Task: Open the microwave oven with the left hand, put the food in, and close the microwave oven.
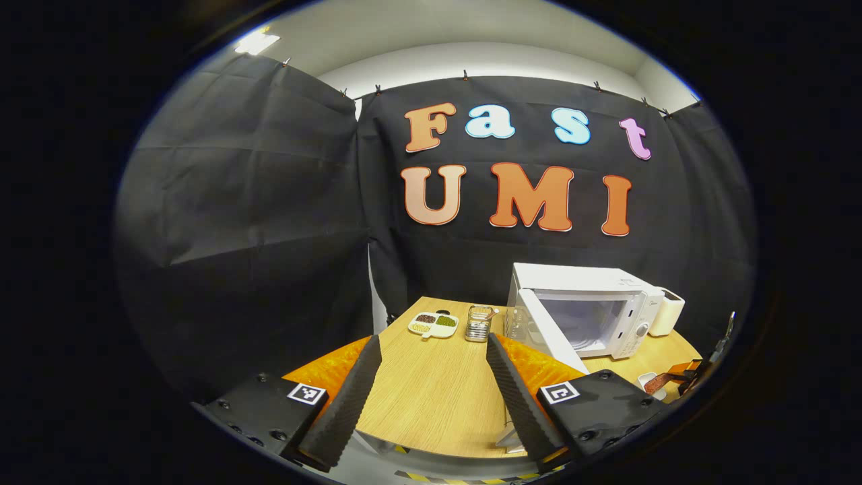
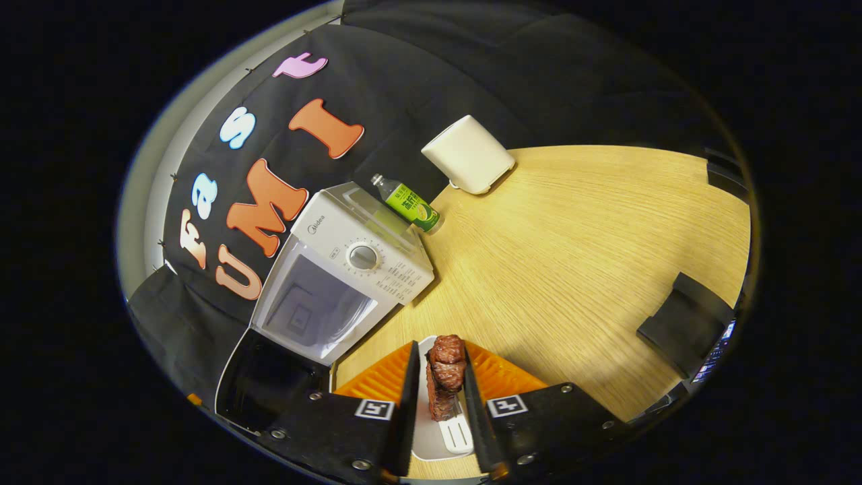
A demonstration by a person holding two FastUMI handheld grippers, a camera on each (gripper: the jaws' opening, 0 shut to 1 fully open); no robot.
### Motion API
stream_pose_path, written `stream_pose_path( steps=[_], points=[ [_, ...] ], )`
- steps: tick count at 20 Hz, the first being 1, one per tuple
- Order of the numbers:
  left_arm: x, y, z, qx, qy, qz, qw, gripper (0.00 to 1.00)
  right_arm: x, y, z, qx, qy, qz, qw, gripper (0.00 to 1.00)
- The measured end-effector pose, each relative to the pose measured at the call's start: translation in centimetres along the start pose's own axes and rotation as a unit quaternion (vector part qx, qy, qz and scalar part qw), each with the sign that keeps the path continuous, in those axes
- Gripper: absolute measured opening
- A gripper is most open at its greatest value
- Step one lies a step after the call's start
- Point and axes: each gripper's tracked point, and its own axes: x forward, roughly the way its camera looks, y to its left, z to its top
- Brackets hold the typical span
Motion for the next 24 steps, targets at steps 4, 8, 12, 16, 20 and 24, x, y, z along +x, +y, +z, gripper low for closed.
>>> stream_pose_path(
  steps=[4,8,12,16,20,24],
  points=[
    [-0.1,-0.8,0.3,0.005,-0.004,-0.008,1.0,0.98,0.4,0.8,0.3,-0.002,0.005,-0.008,1.0,0.16],
    [0.1,-1.7,0.9,0.025,-0.01,-0.018,0.999,1.0,-0.4,2.8,1.7,-0.012,0.0,0.001,1.0,0.14],
    [0.4,-3.2,1.2,0.023,-0.012,-0.038,0.999,0.98,-0.9,5.6,4.7,-0.013,-0.024,0.017,0.999,0.14],
    [0.8,-3.2,1.5,0.017,-0.015,-0.04,0.999,0.98,-1.0,9.7,6.8,-0.007,-0.043,0.046,0.998,0.14],
    [1.1,-1.8,1.9,0.013,-0.019,-0.028,0.999,0.98,-0.4,14.2,7.5,0.01,-0.05,0.08,0.996,0.13],
    [1.0,0.6,2.4,0.009,-0.024,-0.004,1.0,0.98,1.8,17.8,6.4,0.017,-0.038,0.101,0.994,0.13]
  ],
)
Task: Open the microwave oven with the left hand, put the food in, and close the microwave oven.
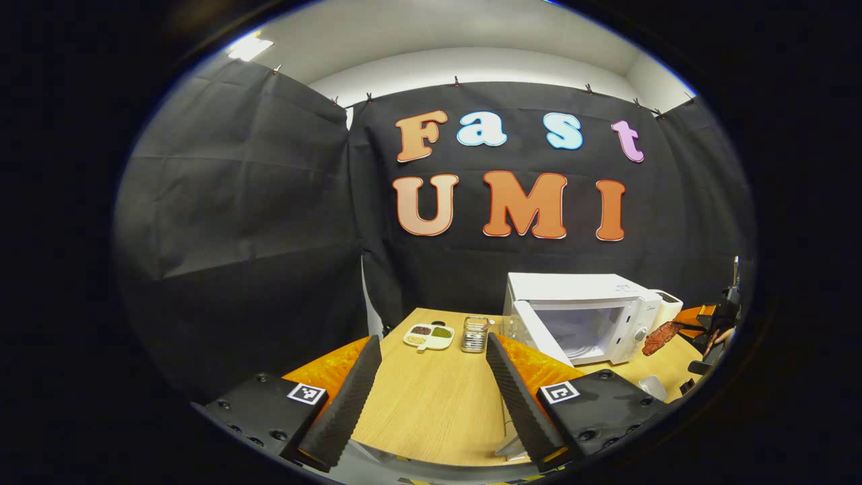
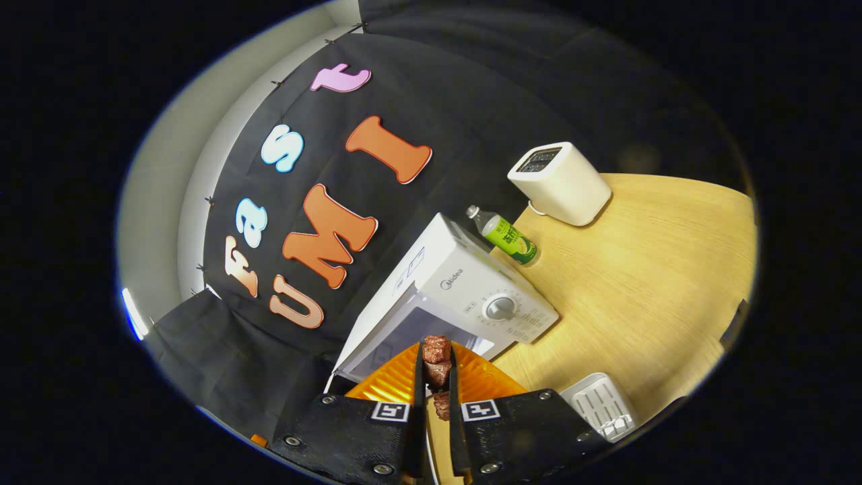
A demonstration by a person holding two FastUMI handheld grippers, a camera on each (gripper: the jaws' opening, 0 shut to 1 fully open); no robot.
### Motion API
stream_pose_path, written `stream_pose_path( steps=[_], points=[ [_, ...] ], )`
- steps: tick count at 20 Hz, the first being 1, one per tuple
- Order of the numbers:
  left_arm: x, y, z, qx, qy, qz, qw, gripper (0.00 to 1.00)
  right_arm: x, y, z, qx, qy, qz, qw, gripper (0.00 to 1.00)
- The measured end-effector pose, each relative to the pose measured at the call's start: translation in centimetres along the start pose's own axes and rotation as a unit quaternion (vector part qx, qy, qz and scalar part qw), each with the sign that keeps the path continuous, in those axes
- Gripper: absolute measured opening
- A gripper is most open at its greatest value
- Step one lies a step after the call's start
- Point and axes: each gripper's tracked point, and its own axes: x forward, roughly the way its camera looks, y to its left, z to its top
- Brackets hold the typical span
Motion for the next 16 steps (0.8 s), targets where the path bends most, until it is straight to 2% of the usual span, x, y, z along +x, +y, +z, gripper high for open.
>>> stream_pose_path(
  steps=[9,16],
  points=[
    [-0.1,5.5,0.3,0.006,-0.003,0.054,0.999,0.98,7.8,5.0,-6.8,0.005,0.052,0.013,0.999,0.14],
    [1.1,8.8,-0.7,0.001,0.011,0.082,0.997,0.98,14.1,6.1,-9.8,0.027,0.042,0.004,0.999,0.14]
  ],
)
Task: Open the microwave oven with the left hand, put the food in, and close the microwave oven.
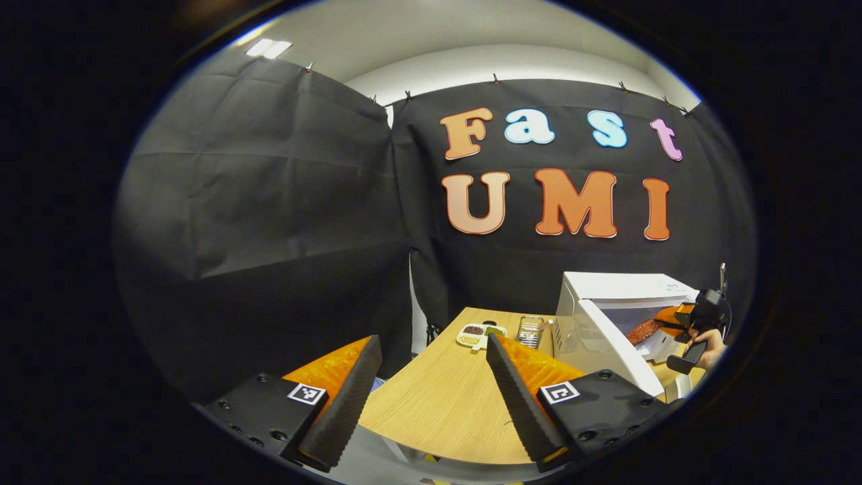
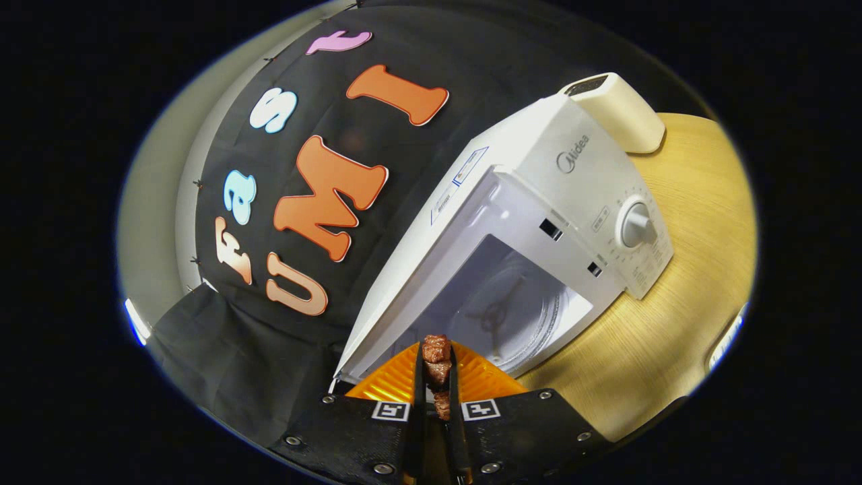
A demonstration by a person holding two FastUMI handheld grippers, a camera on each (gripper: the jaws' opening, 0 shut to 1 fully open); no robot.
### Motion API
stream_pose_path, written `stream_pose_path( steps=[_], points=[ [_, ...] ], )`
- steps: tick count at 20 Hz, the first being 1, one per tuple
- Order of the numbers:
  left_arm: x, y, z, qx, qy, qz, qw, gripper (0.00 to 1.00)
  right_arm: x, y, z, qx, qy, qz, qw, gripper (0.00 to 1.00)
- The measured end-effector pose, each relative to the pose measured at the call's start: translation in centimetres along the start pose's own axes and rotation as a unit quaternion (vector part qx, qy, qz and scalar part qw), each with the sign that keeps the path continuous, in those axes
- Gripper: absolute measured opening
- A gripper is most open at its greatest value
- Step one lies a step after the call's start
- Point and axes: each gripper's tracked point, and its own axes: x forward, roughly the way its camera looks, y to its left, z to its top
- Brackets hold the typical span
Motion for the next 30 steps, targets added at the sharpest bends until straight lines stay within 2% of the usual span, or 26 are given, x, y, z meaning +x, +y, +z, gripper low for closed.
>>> stream_pose_path(
  steps=[7,10,13,15,19,20,21,22,23,26,30],
  points=[
    [2.9,0.9,-0.3,-0.014,0.009,0.0,1.0,0.98,6.3,-2.4,1.1,0.004,-0.072,-0.044,0.996,0.14],
    [3.7,1.2,-0.1,-0.013,0.01,0.005,1.0,0.98,9.0,-3.6,0.4,0.008,-0.071,-0.057,0.996,0.14],
    [4.0,1.7,-1.0,-0.009,0.018,0.011,1.0,0.98,10.8,-5.1,-0.8,-0.017,-0.063,-0.081,0.995,0.14],
    [4.3,2.0,-1.3,-0.007,0.023,0.017,1.0,0.98,10.9,-5.8,-1.1,-0.031,-0.061,-0.091,0.993,0.18],
    [4.8,1.7,-1.6,-0.014,0.028,0.017,0.999,0.97,10.8,-7.0,-1.4,-0.093,-0.052,-0.119,0.987,0.48],
    [5.1,1.4,-1.4,-0.017,0.027,0.015,0.999,1.0,10.7,-7.3,-1.2,-0.11,-0.05,-0.125,0.985,0.66],
    [5.1,1.1,-1.4,-0.017,0.026,0.013,0.999,1.0,10.6,-7.5,-1.2,-0.125,-0.05,-0.128,0.983,0.75],
    [5.3,0.8,-1.4,-0.016,0.025,0.01,0.999,1.0,10.6,-7.6,-1.0,-0.14,-0.054,-0.133,0.98,0.89],
    [5.2,0.6,-1.6,-0.015,0.025,0.008,1.0,1.0,10.5,-7.7,-0.8,-0.158,-0.058,-0.139,0.976,0.94],
    [5.1,0.2,-1.7,-0.009,0.026,0.003,1.0,0.99,10.0,-8.0,-0.2,-0.223,-0.063,-0.155,0.96,0.94],
    [4.8,0.2,-1.7,-0.002,0.027,0.003,1.0,1.0,9.7,-8.4,0.6,-0.317,-0.069,-0.186,0.927,0.94]
  ],
)
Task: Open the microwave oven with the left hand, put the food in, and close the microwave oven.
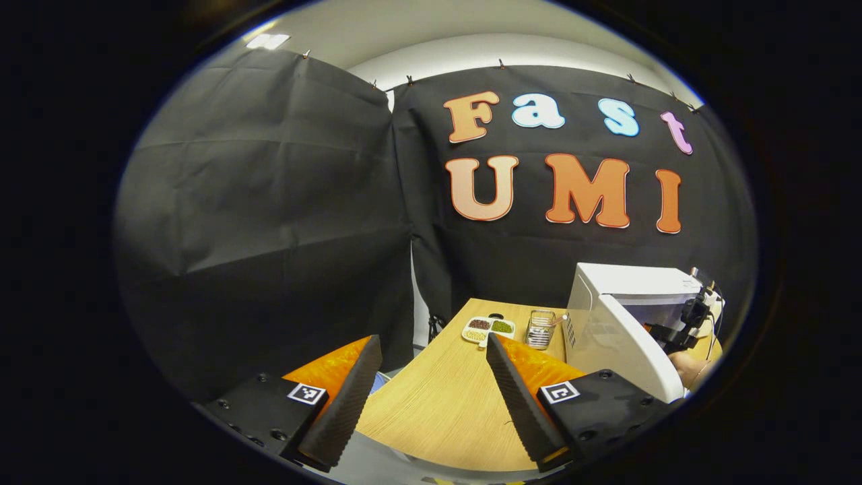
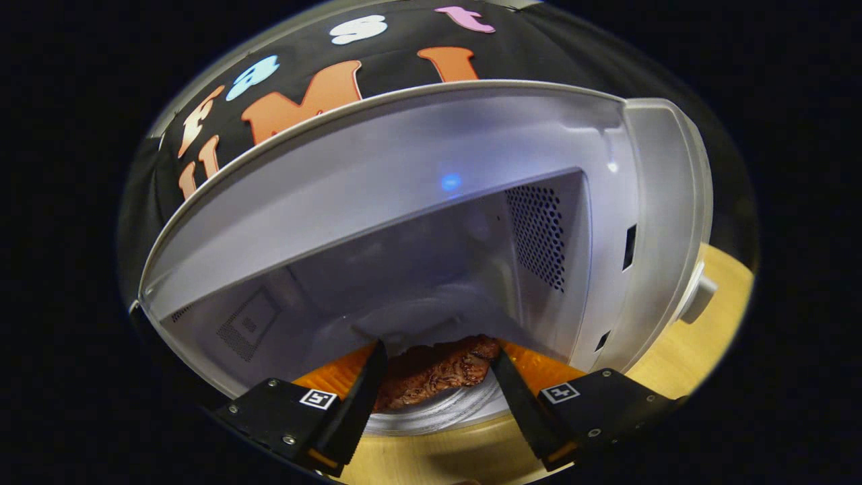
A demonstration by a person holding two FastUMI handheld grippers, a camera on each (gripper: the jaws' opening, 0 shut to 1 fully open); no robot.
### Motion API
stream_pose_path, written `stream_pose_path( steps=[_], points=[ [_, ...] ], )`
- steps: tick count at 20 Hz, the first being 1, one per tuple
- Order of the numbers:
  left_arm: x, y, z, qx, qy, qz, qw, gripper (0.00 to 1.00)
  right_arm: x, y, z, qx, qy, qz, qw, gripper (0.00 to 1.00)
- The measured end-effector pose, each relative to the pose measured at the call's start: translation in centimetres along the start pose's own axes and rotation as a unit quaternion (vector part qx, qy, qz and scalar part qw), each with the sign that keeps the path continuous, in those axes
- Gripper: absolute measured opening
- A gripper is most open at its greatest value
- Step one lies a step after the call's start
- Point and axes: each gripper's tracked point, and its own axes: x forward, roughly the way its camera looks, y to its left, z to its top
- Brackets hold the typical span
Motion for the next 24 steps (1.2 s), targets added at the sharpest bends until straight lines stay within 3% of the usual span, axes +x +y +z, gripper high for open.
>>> stream_pose_path(
  steps=[2,4,11,20,24],
  points=[
    [-0.3,0.3,0.1,-0.004,-0.001,0.001,1.0,1.0,0.2,-0.8,0.4,-0.043,-0.007,-0.022,0.999,0.94],
    [-0.5,0.6,-0.1,-0.01,-0.001,0.003,1.0,1.0,-0.2,1.4,1.1,-0.041,-0.012,0.019,0.999,0.94],
    [-0.6,0.4,-0.2,-0.021,-0.005,-0.008,1.0,1.0,-3.5,0.5,1.7,-0.096,-0.012,0.025,0.995,0.95],
    [-1.5,-1.6,0.1,-0.019,-0.02,-0.038,0.999,0.97,-13.2,-3.2,5.5,-0.151,-0.023,0.085,0.985,0.95],
    [-2.1,-2.4,0.0,-0.015,-0.025,-0.049,0.998,0.98,-18.0,-4.9,9.7,-0.137,-0.038,0.099,0.985,0.95]
  ],
)
